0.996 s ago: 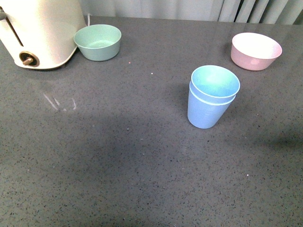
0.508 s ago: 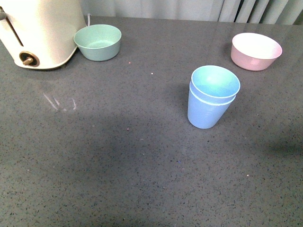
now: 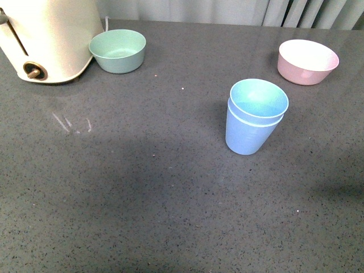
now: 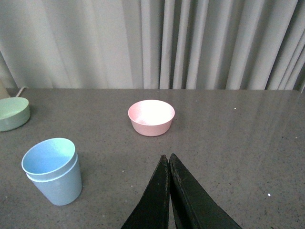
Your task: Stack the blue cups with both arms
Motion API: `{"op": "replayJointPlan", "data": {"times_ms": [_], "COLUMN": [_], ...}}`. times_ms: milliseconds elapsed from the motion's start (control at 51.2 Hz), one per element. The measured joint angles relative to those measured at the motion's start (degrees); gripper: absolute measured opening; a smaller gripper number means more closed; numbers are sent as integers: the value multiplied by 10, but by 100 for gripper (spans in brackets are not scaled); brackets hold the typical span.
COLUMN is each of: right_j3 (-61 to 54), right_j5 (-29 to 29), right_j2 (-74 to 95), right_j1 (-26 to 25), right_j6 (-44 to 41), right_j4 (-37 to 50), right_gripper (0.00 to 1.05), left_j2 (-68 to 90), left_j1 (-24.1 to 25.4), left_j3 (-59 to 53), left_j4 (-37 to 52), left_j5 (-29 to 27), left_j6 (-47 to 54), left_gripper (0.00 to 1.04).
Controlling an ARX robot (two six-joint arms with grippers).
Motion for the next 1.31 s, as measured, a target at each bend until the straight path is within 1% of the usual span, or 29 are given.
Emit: {"op": "replayJointPlan", "data": {"times_ms": [98, 195, 254, 351, 410, 508, 527, 547, 566, 625, 683, 742, 1308], "right_j3": [0, 0, 0, 0, 0, 0, 0, 0, 0, 0, 0, 0, 0], "right_j5": [0, 0, 0, 0, 0, 0, 0, 0, 0, 0, 0, 0, 0], "right_j2": [-1, -1, -1, -1, -1, -1, -1, -1, -1, -1, -1, -1, -1], "right_j1": [0, 0, 0, 0, 0, 0, 0, 0, 0, 0, 0, 0, 0], "right_j6": [-1, 0, 0, 0, 0, 0, 0, 0, 0, 0, 0, 0, 0], "right_j4": [0, 0, 0, 0, 0, 0, 0, 0, 0, 0, 0, 0, 0], "right_gripper": [3, 25, 32, 47, 54, 70, 72, 78, 79, 89, 97, 95, 96], "left_j2": [0, 0, 0, 0, 0, 0, 0, 0, 0, 0, 0, 0, 0], "left_j1": [0, 0, 0, 0, 0, 0, 0, 0, 0, 0, 0, 0, 0], "left_j3": [0, 0, 0, 0, 0, 0, 0, 0, 0, 0, 0, 0, 0], "left_j4": [0, 0, 0, 0, 0, 0, 0, 0, 0, 0, 0, 0, 0], "left_j5": [0, 0, 0, 0, 0, 0, 0, 0, 0, 0, 0, 0, 0], "left_j6": [0, 0, 0, 0, 0, 0, 0, 0, 0, 0, 0, 0, 0], "left_gripper": [96, 96, 96, 96, 96, 96, 96, 96, 96, 96, 96, 96, 96]}}
